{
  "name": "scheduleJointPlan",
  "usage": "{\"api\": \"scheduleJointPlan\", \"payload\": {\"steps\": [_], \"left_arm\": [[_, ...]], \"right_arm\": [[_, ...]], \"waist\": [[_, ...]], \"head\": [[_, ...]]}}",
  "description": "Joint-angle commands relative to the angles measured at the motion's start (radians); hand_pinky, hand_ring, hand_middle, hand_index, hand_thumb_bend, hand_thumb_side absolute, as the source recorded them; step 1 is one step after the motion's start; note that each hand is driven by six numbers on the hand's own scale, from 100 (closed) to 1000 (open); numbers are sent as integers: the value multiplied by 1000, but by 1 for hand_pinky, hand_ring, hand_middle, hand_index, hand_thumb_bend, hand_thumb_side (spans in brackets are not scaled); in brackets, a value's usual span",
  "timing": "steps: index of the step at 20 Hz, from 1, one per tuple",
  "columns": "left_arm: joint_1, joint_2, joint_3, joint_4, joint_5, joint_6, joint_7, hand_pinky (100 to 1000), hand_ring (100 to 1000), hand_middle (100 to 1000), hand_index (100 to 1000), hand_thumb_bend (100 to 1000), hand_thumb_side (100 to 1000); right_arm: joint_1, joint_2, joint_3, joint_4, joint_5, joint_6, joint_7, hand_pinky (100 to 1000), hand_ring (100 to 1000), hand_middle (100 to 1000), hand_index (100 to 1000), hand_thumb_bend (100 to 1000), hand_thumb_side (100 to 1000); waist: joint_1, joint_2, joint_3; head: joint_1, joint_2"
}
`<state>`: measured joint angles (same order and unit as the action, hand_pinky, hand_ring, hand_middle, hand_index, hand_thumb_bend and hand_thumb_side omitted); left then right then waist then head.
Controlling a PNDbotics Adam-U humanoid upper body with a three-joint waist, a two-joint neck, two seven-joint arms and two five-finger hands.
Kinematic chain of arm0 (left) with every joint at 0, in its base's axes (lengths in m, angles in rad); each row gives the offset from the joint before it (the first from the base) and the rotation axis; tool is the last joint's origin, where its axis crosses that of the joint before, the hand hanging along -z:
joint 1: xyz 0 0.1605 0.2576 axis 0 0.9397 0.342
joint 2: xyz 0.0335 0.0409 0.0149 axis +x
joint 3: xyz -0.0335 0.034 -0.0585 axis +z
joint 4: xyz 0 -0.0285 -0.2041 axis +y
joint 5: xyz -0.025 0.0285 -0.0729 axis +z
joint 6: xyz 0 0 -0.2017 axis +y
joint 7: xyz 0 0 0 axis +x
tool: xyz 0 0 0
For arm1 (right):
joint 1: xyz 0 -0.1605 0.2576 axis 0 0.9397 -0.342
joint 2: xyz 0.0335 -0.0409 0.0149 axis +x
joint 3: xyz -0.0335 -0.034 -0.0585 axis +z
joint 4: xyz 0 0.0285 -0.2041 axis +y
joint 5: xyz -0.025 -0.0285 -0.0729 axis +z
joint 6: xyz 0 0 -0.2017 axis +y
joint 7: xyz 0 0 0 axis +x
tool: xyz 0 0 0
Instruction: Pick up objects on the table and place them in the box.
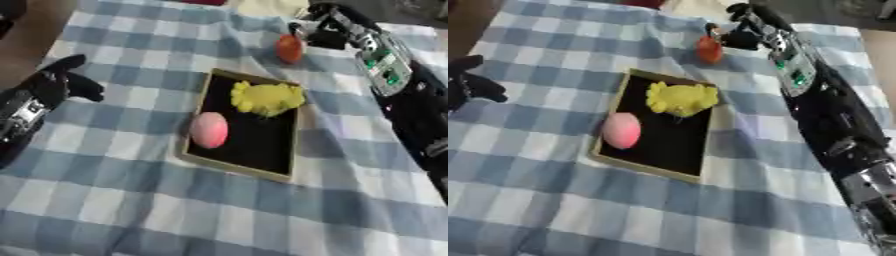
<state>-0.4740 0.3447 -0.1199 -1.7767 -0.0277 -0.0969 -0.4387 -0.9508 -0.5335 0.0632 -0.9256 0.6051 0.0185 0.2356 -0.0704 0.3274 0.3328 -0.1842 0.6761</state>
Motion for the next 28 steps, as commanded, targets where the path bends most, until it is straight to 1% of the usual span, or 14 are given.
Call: {"api": "scheduleJointPlan", "payload": {"steps": [1,4,7,12,20,28], "left_arm": [[-12,21,6,-10,-4,-2,-4,951,747,709,1000,136,1000],[-12,20,7,-10,-5,-2,-4,951,747,709,1000,136,1000],[-12,20,7,-9,-6,-2,-6,952,748,709,1000,136,1000],[-12,20,6,-9,-5,-2,-8,952,748,710,1000,136,1000],[-13,19,6,-10,-4,-3,-10,953,749,711,1000,136,1000],[-14,18,5,-11,-4,-3,-13,954,750,711,1000,136,1000]], "right_arm": [[-7,-37,1,-14,-14,-14,39,885,809,825,934,355,762],[4,-48,0,-31,-29,-22,69,884,807,823,932,356,760],[11,-55,-5,-50,-49,-23,72,884,807,821,930,356,756],[14,-57,4,-60,-58,-25,90,885,809,824,927,359,755],[16,-43,26,-58,-18,-40,143,887,812,830,924,363,743],[13,-19,41,-49,17,-53,159,887,812,831,922,360,737]], "waist": [[5,-16,-3],[5,-15,-7],[6,-14,-11],[6,-15,-12],[7,-13,-11],[8,-9,-9]], "head": [[5,-8],[9,-8],[10,-7],[10,-7],[12,-8],[11,-10]]}}
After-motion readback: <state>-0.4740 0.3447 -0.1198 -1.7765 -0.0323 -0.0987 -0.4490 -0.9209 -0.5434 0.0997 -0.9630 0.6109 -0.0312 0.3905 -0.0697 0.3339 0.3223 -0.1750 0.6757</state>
